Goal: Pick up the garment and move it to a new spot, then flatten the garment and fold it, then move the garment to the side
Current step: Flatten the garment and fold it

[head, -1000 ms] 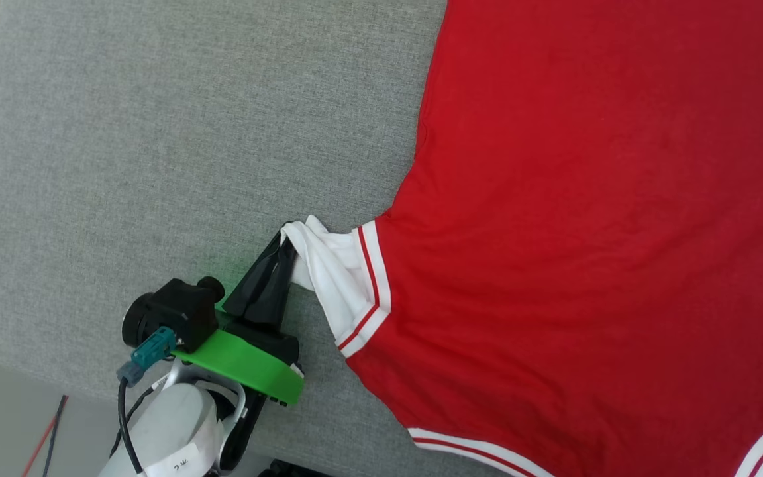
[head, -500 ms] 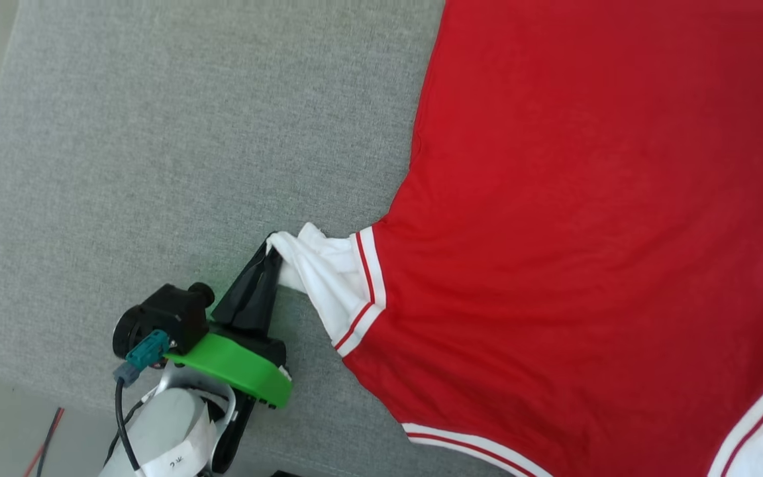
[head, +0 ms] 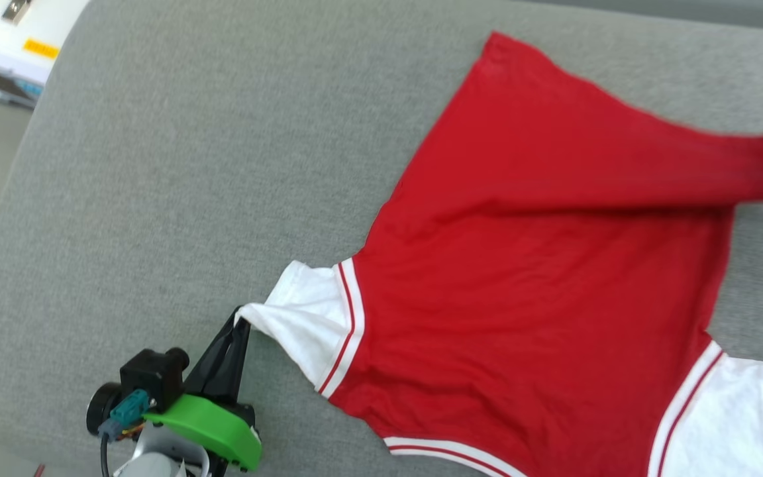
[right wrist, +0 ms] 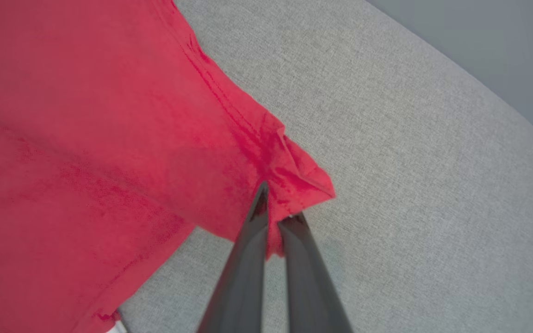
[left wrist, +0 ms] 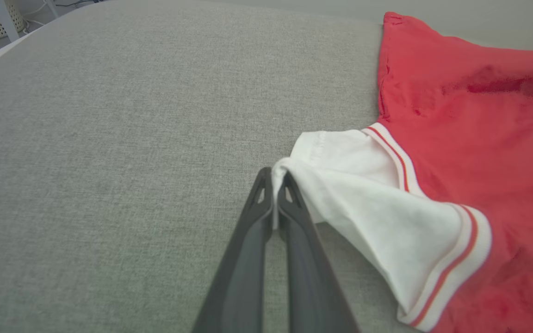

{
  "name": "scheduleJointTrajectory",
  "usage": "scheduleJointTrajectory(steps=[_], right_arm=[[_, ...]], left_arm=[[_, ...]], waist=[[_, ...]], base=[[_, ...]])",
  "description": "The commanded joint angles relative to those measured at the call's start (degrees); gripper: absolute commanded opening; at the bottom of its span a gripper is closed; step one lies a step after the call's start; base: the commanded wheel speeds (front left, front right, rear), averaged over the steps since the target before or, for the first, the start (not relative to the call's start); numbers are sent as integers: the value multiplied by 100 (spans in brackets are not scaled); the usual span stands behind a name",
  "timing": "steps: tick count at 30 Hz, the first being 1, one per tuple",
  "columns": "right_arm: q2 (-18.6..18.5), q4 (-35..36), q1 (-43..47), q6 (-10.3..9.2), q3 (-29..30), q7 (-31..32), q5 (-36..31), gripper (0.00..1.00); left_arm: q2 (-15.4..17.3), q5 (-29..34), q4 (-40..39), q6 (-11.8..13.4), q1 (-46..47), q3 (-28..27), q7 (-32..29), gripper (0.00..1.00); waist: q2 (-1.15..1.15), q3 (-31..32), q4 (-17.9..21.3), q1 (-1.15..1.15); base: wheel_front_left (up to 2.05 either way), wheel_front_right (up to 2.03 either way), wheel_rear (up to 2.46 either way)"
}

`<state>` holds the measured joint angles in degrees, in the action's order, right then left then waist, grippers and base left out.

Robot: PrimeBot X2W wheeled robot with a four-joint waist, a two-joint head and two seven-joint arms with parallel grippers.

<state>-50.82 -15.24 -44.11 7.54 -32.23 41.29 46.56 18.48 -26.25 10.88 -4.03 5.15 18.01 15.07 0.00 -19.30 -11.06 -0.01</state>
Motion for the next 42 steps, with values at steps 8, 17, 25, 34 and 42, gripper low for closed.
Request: scheduleJointTrajectory(steps=[8, 17, 25, 34, 42], right_arm=[[-345, 623, 1962, -5, 673, -560, 463, 0], [142, 710, 4443, -5, 1988, -900, 414, 0], [1024, 501, 5774, -5, 2730, -885, 61, 0], [1375, 1138, 5614, -5, 3385, -1075, -342, 100], [1196, 2365, 4948, -5, 3907, -1127, -478, 100]], left_arm=[[148, -42, 39, 156, -425, -82, -38, 0], [257, -82, 50, 239, -694, -97, -78, 0], [260, -86, 103, 241, -753, -60, -65, 0], [310, -78, 145, 236, -720, -57, -52, 0], [282, -15, 95, 235, -595, -10, -37, 0]], waist=[[0, 935, 613, 1], [0, 1304, 783, 1], [0, 1317, 845, 1], [0, 1315, 898, 1], [0, 1177, 791, 1]], base=[[0, 0, 0], [0, 0, 0], [0, 0, 0], [0, 0, 0], [0, 0, 0]])
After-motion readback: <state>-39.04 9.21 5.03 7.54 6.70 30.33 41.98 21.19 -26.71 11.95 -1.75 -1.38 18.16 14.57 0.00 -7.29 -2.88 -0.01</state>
